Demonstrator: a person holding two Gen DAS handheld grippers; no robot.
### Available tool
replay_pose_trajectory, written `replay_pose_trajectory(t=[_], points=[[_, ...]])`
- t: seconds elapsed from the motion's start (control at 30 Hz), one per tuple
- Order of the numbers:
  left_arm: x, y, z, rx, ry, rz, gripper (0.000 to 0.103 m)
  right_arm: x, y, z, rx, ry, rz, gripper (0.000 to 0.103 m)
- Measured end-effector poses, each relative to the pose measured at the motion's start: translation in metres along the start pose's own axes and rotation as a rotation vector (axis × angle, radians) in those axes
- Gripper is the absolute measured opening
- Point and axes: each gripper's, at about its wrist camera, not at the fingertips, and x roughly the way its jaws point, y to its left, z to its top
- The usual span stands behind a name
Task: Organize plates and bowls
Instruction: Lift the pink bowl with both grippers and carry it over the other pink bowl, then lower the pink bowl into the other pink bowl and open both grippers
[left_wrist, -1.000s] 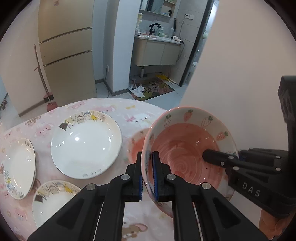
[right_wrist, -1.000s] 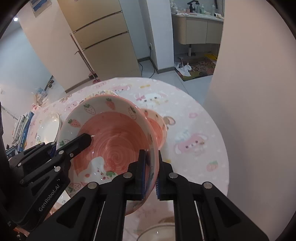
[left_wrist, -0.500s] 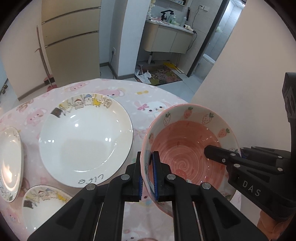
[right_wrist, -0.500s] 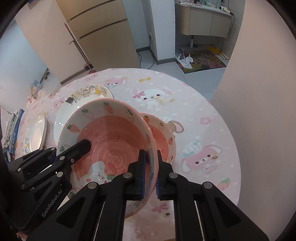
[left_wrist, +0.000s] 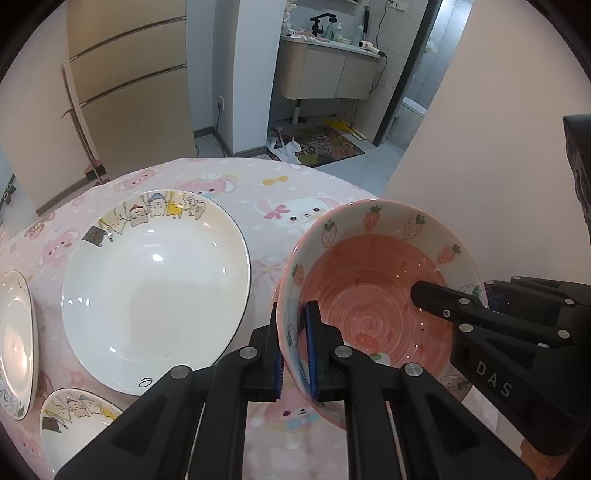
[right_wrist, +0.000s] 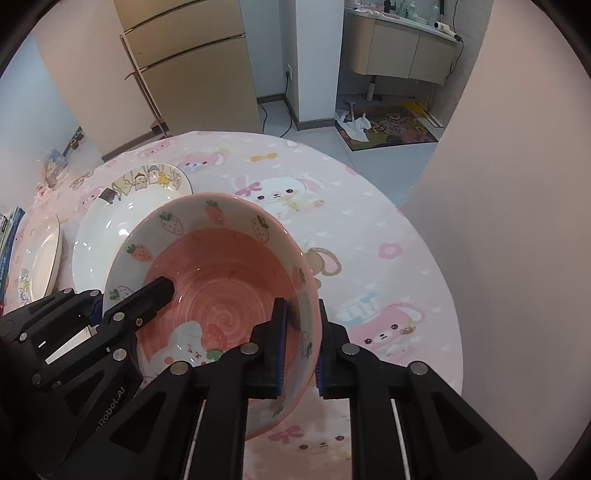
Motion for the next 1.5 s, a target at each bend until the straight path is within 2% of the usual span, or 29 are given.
replay_pose_trajectory(t=[0.53, 0.77, 1.1, 1.17, 1.2, 1.23, 1.5], points=[[0.019, -0.007, 0.0, 0.023, 0.034, 0.022, 0.012, 0.016, -0.016, 0.0, 0.042, 0.012, 0.075, 0.009], [0.018, -0.008, -0.005, 0.042, 0.042, 0.02, 0.015, 0.019, -0.031, 0.0, 0.1, 0.003, 0.188, 0.007], [0.004, -0.002, -0.008, 0.054, 0.048, 0.0, 0.02, 0.021, -0.03, 0.0, 0.115, -0.005, 0.202, 0.007], [-0.002, -0.003, -0.01, 0.067, 0.035, 0.039, 0.035, 0.021, -0.031, 0.0, 0.119, -0.004, 0.199, 0.007], [-0.005, -0.002, -0.011, 0.07, 0.024, 0.049, 0.05, 0.021, -0.031, 0.0, 0.122, -0.003, 0.199, 0.007], [-0.008, -0.001, -0.012, 0.074, 0.007, 0.053, 0.055, 0.021, -0.032, 0.0, 0.124, -0.002, 0.201, 0.007], [-0.002, 0.018, -0.017, 0.013, 0.056, 0.0, 0.056, 0.018, -0.028, -0.001, 0.111, -0.005, 0.172, 0.008]])
